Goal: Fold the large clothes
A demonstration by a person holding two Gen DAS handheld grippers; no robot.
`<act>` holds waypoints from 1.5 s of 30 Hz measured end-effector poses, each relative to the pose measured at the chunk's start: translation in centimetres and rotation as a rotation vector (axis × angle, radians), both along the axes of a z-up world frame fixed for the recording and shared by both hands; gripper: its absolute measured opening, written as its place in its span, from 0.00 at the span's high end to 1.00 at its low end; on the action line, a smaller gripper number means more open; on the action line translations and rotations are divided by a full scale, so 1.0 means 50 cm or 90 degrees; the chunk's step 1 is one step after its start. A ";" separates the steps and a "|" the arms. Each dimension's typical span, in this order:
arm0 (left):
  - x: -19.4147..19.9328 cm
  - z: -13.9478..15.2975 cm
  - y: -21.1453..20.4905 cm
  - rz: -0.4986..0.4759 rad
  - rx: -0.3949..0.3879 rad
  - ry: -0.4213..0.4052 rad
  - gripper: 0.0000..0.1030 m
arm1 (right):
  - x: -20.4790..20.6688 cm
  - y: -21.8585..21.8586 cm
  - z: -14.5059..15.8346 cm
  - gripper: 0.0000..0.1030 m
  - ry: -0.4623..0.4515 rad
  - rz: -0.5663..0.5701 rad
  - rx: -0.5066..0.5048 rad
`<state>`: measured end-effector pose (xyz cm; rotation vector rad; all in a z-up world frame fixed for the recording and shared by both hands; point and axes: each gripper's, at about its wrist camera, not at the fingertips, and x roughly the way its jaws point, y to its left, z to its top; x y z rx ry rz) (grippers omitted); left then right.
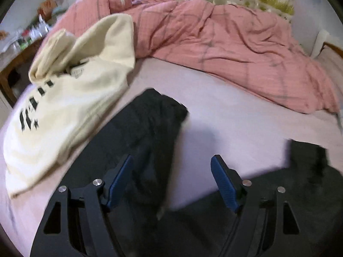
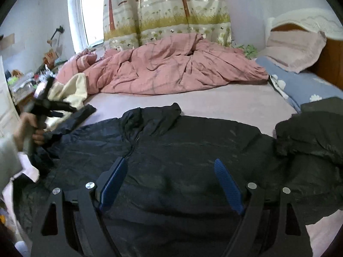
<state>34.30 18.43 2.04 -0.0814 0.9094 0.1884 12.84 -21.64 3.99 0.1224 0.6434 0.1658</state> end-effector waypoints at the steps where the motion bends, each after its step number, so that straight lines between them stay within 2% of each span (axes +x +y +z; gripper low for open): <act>1: 0.009 -0.014 0.001 0.000 -0.002 0.006 0.29 | -0.001 -0.010 0.002 0.17 -0.001 0.002 0.011; 3: 0.029 -0.046 0.007 0.012 -0.002 0.036 0.31 | -0.003 -0.023 0.006 0.17 -0.006 -0.004 0.020; 4: 0.037 -0.061 0.010 0.023 0.007 0.046 0.45 | -0.008 -0.030 0.014 0.18 -0.012 -0.006 0.026; 5: 0.042 -0.073 0.013 0.038 0.021 0.051 0.67 | -0.009 -0.034 0.017 0.17 -0.014 -0.002 0.035; 6: 0.042 -0.081 0.017 0.046 0.023 0.048 0.77 | -0.010 -0.040 0.019 0.17 -0.015 0.007 0.047; 8: 0.031 -0.083 0.021 0.033 -0.002 0.023 0.96 | -0.009 -0.050 0.016 0.17 -0.012 0.013 0.064; 11: -0.002 -0.047 0.000 0.011 0.009 -0.025 0.99 | -0.011 -0.061 0.016 0.17 -0.003 -0.017 0.050; 14: -0.050 0.020 -0.066 -0.069 0.008 -0.077 0.99 | -0.018 -0.070 0.024 0.17 -0.004 -0.030 0.037; 17: -0.125 0.085 -0.162 -0.177 0.031 -0.127 0.99 | -0.028 -0.073 0.041 0.18 -0.017 -0.054 -0.013; 20: -0.197 0.123 -0.252 -0.249 -0.024 -0.140 0.99 | -0.033 -0.087 0.054 0.18 -0.020 -0.074 -0.040; 23: -0.256 0.114 -0.345 -0.314 -0.061 -0.134 0.99 | -0.039 -0.116 0.062 0.18 -0.015 -0.089 -0.016; 27: -0.313 0.050 -0.473 -0.398 -0.125 -0.079 0.99 | -0.038 -0.147 0.059 0.17 -0.004 -0.099 -0.006; 30: -0.357 0.014 -0.555 -0.447 -0.124 -0.037 0.94 | -0.025 -0.165 0.045 0.17 0.019 -0.077 0.045; 32: -0.376 0.003 -0.584 -0.420 -0.059 0.003 0.88 | -0.011 -0.170 0.030 0.17 0.043 -0.066 0.077; 33: -0.390 0.011 -0.578 -0.396 -0.042 -0.016 0.86 | -0.005 -0.170 0.024 0.17 0.052 -0.075 0.072; 34: -0.409 0.024 -0.564 -0.382 -0.044 -0.049 0.76 | -0.001 -0.165 0.019 0.17 0.058 -0.094 0.052; 35: -0.431 0.039 -0.541 -0.366 -0.060 -0.077 0.56 | 0.007 -0.154 0.016 0.17 0.062 -0.123 0.008; 37: -0.466 0.060 -0.489 -0.326 -0.086 -0.107 0.36 | 0.022 -0.132 0.016 0.17 0.056 -0.116 -0.037; 39: -0.494 0.075 -0.436 -0.287 -0.096 -0.141 0.36 | 0.048 -0.112 0.011 0.17 0.073 -0.073 -0.038; 40: -0.504 0.081 -0.403 -0.255 -0.085 -0.161 0.36 | 0.068 -0.099 0.003 0.17 0.095 -0.043 -0.026; 42: -0.487 0.084 -0.355 -0.192 -0.039 -0.179 0.36 | 0.099 -0.085 -0.022 0.18 0.134 -0.026 0.005; 44: -0.469 0.089 -0.312 -0.127 0.030 -0.178 0.36 | 0.126 -0.071 -0.057 0.18 0.172 -0.061 -0.013; 45: -0.465 0.094 -0.287 -0.109 0.039 -0.188 0.36 | 0.139 -0.060 -0.074 0.21 0.190 -0.049 -0.030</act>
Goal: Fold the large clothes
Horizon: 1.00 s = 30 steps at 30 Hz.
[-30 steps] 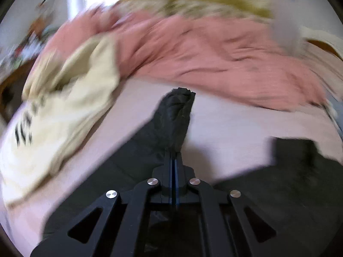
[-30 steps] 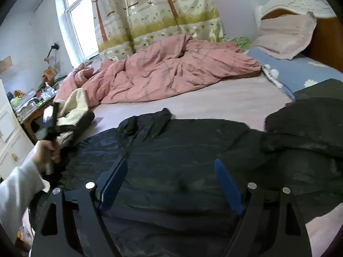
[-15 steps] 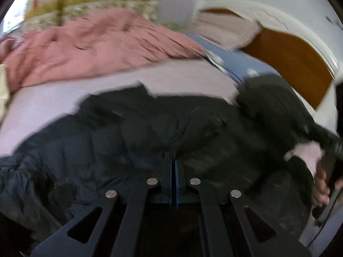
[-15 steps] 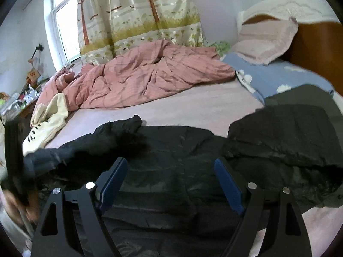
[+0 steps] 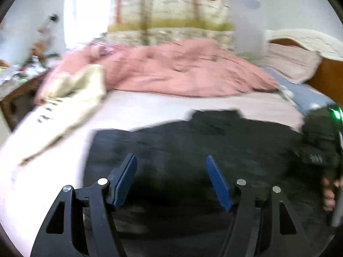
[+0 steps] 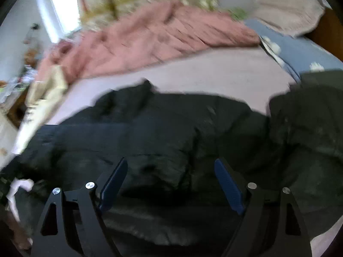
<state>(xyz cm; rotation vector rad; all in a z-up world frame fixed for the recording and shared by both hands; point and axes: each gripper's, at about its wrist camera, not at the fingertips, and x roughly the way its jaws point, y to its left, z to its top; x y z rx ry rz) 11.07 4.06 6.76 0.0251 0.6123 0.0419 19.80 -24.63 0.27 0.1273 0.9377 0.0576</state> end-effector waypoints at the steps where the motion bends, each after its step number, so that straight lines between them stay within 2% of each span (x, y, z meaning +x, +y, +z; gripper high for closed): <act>1: 0.001 0.003 0.030 0.015 -0.007 -0.008 0.36 | 0.008 0.006 -0.011 0.28 0.010 0.019 -0.002; 3: 0.010 -0.012 0.073 0.048 0.007 -0.011 0.31 | 0.021 0.011 -0.033 0.83 0.043 0.046 0.013; 5: 0.027 -0.048 0.110 0.105 0.078 0.006 0.28 | 0.024 0.005 -0.038 0.89 0.036 0.045 0.005; 6: 0.034 -0.067 0.125 0.127 0.090 0.025 0.28 | 0.022 0.002 -0.030 0.90 0.017 0.043 -0.018; 8: 0.047 -0.094 0.164 0.129 0.046 0.054 0.30 | 0.015 -0.014 -0.008 0.91 -0.020 0.013 -0.076; 10: 0.052 -0.110 0.194 0.121 -0.009 0.071 0.30 | 0.010 -0.048 0.013 0.91 -0.042 -0.024 -0.099; 12: 0.068 -0.133 0.206 0.110 -0.037 0.111 0.30 | 0.012 -0.070 0.015 0.91 -0.040 -0.041 -0.111; 14: 0.090 -0.165 0.199 0.097 -0.045 0.154 0.31 | 0.018 -0.086 0.005 0.88 -0.023 -0.040 -0.104; 16: 0.091 -0.190 0.181 0.102 -0.023 0.190 0.33 | 0.018 -0.099 -0.005 0.70 -0.006 -0.062 -0.098; 17: 0.097 -0.200 0.174 0.102 -0.012 0.203 0.34 | 0.013 -0.107 0.000 0.49 -0.009 -0.076 -0.102; 18: 0.094 -0.201 0.169 0.103 -0.008 0.206 0.34 | 0.008 -0.114 0.007 0.32 -0.019 -0.093 -0.108; 21: 0.079 -0.176 0.163 0.118 0.008 0.192 0.37 | -0.024 -0.147 0.062 0.31 -0.073 -0.128 -0.113; 25: 0.012 -0.080 0.147 0.088 -0.010 0.065 0.38 | -0.079 -0.225 0.145 0.26 -0.144 -0.161 -0.073; 28: -0.027 -0.020 0.120 0.063 -0.021 -0.028 0.38 | -0.102 -0.281 0.168 0.23 -0.152 -0.191 -0.093; 30: -0.044 -0.004 0.105 0.048 -0.038 -0.071 0.37 | -0.102 -0.317 0.162 0.23 -0.126 -0.210 -0.097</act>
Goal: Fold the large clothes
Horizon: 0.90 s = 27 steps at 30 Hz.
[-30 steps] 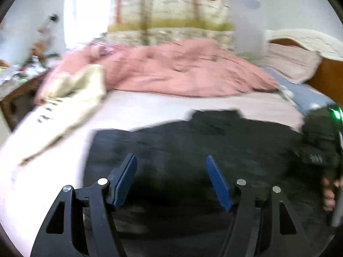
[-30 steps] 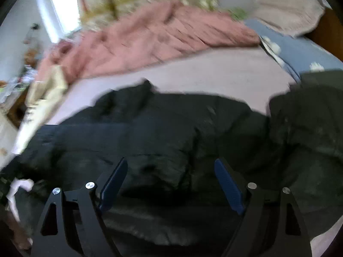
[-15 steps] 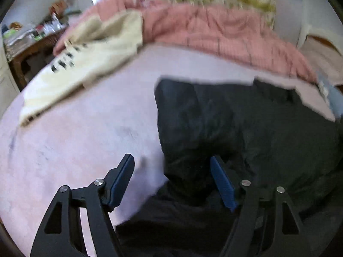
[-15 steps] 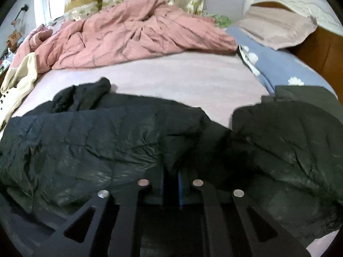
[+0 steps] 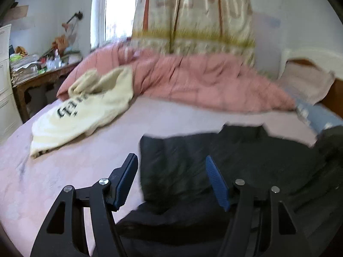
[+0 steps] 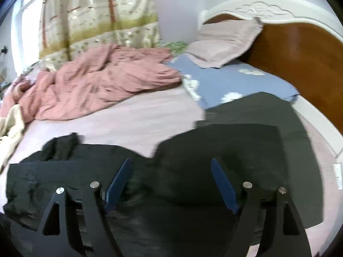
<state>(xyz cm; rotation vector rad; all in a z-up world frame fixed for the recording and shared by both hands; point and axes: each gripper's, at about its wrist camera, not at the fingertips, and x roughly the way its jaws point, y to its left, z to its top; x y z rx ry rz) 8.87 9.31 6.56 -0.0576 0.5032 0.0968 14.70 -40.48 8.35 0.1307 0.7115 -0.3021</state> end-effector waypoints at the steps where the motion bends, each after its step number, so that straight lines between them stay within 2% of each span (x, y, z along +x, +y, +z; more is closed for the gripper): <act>1: -0.005 0.000 -0.008 -0.005 0.000 -0.013 0.37 | 0.006 -0.019 -0.009 0.23 0.019 -0.018 0.009; 4: -0.018 -0.014 -0.039 0.000 0.048 -0.044 0.37 | 0.017 -0.021 -0.027 0.23 0.029 -0.010 -0.013; 6: -0.004 -0.026 -0.050 -0.009 0.067 -0.030 0.37 | 0.034 0.008 -0.049 0.23 0.067 0.036 -0.057; 9: 0.010 -0.045 -0.061 -0.029 0.059 -0.005 0.37 | 0.055 0.048 -0.089 0.23 0.116 0.059 -0.124; 11: 0.030 -0.063 -0.059 -0.069 0.033 0.023 0.30 | 0.067 0.051 -0.111 0.24 0.130 0.031 -0.147; 12: 0.037 -0.072 -0.057 -0.076 0.025 0.034 0.30 | 0.067 0.045 -0.115 0.34 0.116 -0.003 -0.150; 13: 0.042 -0.079 -0.055 -0.065 0.027 0.044 0.30 | 0.061 0.029 -0.114 0.41 0.089 -0.051 -0.137; 14: 0.043 -0.081 -0.053 -0.059 0.031 0.045 0.30 | 0.057 0.020 -0.111 0.56 0.078 -0.060 -0.114; 15: 0.040 -0.081 -0.056 -0.064 0.029 0.043 0.30 | 0.053 0.015 -0.106 0.75 0.069 -0.054 -0.099; 17: 0.033 -0.072 -0.062 -0.073 0.031 0.032 0.30 | 0.031 0.008 -0.077 0.90 0.026 -0.036 -0.060; 18: 0.027 -0.068 -0.069 -0.075 0.037 0.023 0.30 | 0.020 0.005 -0.062 0.90 0.003 -0.027 -0.036; 22: 0.014 -0.054 -0.090 -0.100 0.042 0.009 0.30 | -0.026 0.009 -0.005 0.91 -0.090 0.065 0.131; 24: 0.007 -0.050 -0.099 -0.114 0.040 0.007 0.30 | -0.033 0.026 0.015 0.91 -0.108 0.095 0.162; 27: 0.002 -0.043 -0.112 -0.157 0.012 0.010 0.30 | -0.041 0.082 0.040 0.91 -0.122 0.176 0.203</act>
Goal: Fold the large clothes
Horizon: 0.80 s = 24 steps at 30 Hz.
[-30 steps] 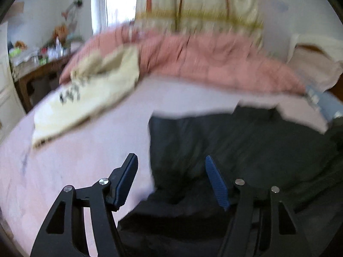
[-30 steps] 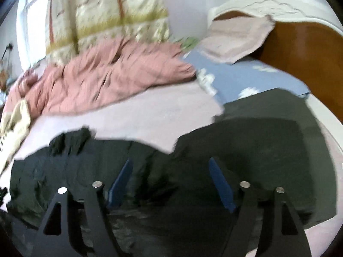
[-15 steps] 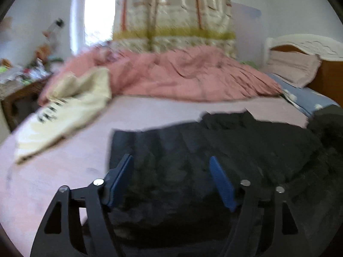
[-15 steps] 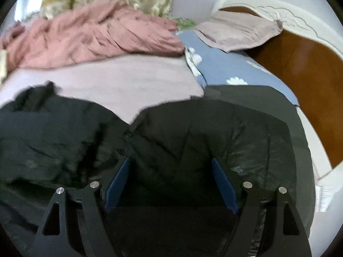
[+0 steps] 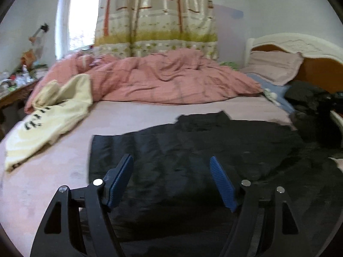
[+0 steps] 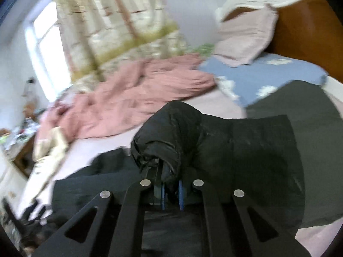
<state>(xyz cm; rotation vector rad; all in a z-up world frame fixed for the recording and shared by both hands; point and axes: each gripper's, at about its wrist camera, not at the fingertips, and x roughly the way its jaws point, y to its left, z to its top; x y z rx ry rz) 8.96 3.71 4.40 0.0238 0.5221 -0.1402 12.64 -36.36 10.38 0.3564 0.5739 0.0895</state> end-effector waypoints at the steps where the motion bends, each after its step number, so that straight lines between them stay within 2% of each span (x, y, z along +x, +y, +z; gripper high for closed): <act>1: 0.000 0.003 -0.002 -0.021 -0.018 0.005 0.29 | 0.000 0.033 0.004 0.91 -0.004 0.033 0.012; 3: 0.000 0.006 0.002 -0.040 -0.049 0.015 0.23 | 0.010 0.096 -0.006 0.91 0.005 0.077 0.022; 7: 0.002 0.013 0.014 -0.011 -0.027 0.013 0.22 | 0.037 0.237 -0.077 0.91 0.060 0.141 0.036; 10: 0.003 0.015 0.024 -0.002 -0.032 0.019 0.22 | 0.067 0.327 -0.145 0.89 0.108 0.192 0.062; 12: 0.003 0.013 0.026 -0.010 -0.037 0.025 0.22 | 0.075 0.361 -0.166 0.78 0.124 0.213 0.061; 13: 0.005 0.010 0.023 -0.013 -0.033 0.028 0.22 | 0.077 0.379 -0.172 0.73 0.133 0.214 0.037; 14: 0.005 0.007 0.019 -0.015 -0.030 0.031 0.22 | 0.078 0.385 -0.171 0.54 0.135 0.205 0.013; 15: 0.006 0.001 0.012 -0.016 -0.028 0.034 0.22 | 0.071 0.386 -0.165 0.28 0.126 0.188 -0.008; 16: 0.006 -0.005 0.003 -0.025 -0.033 0.039 0.22 | 0.049 0.380 -0.152 0.20 0.096 0.163 -0.022; 19: 0.010 -0.020 -0.044 -0.091 -0.044 0.061 0.22 | 0.024 0.345 -0.108 0.17 0.053 0.133 -0.023; 22: 0.022 -0.023 -0.115 -0.160 -0.008 0.076 0.22 | 0.005 0.300 -0.063 0.17 0.041 0.090 -0.042; 23: 0.033 -0.026 -0.137 -0.170 0.003 0.091 0.22 | -0.005 0.282 -0.045 0.17 0.031 0.071 -0.053; 24: 0.050 -0.036 -0.162 -0.177 0.021 0.127 0.22 | -0.013 0.270 -0.028 0.17 0.021 0.054 -0.069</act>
